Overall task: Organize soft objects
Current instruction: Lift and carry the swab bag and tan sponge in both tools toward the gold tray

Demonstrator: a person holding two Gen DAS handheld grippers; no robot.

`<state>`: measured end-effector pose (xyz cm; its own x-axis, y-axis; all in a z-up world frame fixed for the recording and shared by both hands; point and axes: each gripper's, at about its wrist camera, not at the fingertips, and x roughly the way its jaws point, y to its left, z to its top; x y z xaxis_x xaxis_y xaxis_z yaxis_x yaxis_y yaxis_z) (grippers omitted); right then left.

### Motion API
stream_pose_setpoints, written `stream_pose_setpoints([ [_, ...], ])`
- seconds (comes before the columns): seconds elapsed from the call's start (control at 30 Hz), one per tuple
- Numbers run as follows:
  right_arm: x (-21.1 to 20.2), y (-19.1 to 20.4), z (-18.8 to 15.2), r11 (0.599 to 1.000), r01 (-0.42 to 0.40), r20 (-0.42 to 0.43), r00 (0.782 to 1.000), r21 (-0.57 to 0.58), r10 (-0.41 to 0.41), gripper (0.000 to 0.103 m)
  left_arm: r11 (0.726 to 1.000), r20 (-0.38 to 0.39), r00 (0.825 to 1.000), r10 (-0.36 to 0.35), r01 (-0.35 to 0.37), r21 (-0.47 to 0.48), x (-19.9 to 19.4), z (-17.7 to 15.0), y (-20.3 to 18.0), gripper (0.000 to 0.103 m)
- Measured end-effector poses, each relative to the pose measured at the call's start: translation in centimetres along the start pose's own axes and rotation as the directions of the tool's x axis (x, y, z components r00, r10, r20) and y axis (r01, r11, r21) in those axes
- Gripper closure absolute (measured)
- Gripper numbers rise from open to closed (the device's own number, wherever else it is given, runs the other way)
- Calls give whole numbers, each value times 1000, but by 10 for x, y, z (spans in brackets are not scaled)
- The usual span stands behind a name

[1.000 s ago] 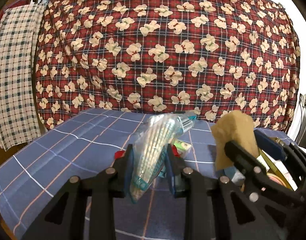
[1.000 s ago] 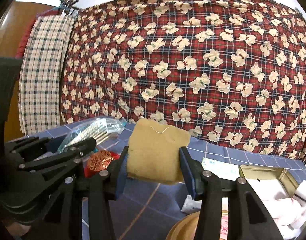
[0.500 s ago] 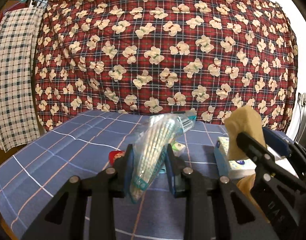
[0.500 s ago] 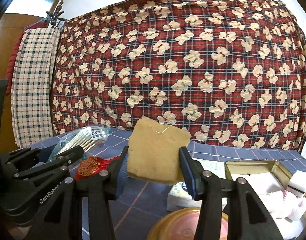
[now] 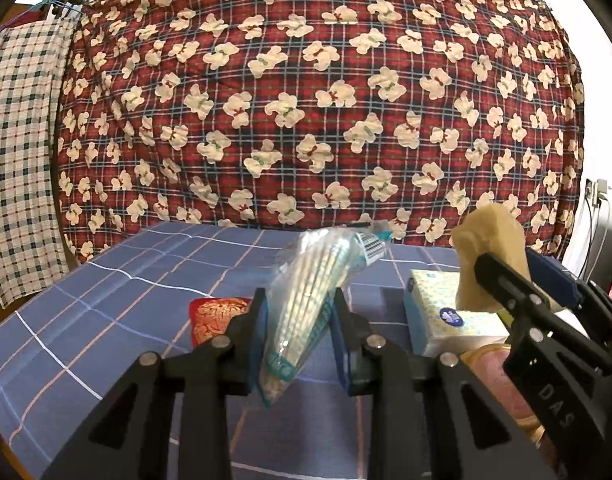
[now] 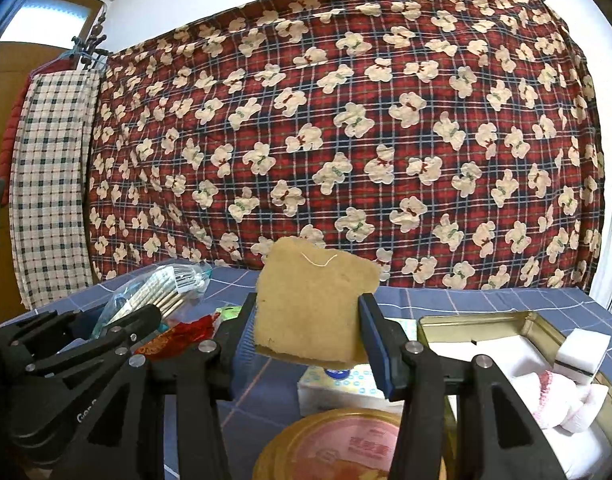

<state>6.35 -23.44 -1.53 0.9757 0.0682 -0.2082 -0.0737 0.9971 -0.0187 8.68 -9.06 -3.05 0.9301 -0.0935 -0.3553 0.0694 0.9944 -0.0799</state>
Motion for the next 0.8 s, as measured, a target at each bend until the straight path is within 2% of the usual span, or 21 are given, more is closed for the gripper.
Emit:
stream_pose_setpoints([
  [0.8, -13, -32, 0, 996, 70, 20, 997, 49, -71, 51, 997, -2, 998, -61, 61, 43, 0, -3, -41, 76],
])
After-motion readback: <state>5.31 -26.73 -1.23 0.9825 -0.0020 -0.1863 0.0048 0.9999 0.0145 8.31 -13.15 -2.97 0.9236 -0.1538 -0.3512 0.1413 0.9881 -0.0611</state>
